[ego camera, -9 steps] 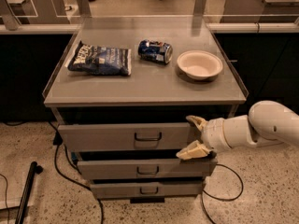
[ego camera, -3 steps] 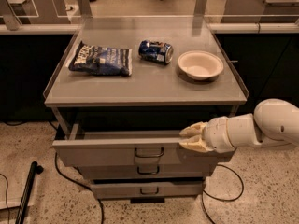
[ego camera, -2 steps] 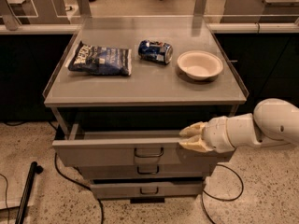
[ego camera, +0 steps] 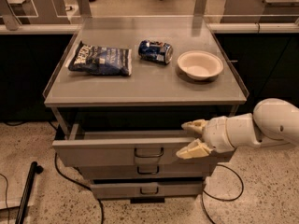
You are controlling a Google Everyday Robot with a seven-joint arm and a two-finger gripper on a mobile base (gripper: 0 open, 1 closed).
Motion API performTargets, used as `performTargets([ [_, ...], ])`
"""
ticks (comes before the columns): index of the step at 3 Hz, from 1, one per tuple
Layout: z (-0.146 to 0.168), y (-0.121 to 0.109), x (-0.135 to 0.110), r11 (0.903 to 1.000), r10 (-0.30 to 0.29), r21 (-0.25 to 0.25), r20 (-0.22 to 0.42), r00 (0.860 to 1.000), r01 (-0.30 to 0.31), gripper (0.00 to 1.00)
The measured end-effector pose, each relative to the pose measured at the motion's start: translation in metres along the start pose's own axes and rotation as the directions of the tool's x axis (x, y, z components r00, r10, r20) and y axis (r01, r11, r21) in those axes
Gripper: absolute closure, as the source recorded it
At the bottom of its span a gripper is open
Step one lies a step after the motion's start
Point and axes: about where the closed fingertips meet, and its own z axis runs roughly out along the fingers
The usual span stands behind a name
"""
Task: Open top drawer
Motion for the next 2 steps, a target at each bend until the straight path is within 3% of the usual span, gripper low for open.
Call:
performTargets([
  [1,-0.003,0.011,0.006,0.9999,0.008,-0.012,0.007,1.0,-0.007,0.65],
  [2,-0.01,0.036,0.022,0.9994,0.028,-0.022,0.011,1.0,-0.027,0.88],
])
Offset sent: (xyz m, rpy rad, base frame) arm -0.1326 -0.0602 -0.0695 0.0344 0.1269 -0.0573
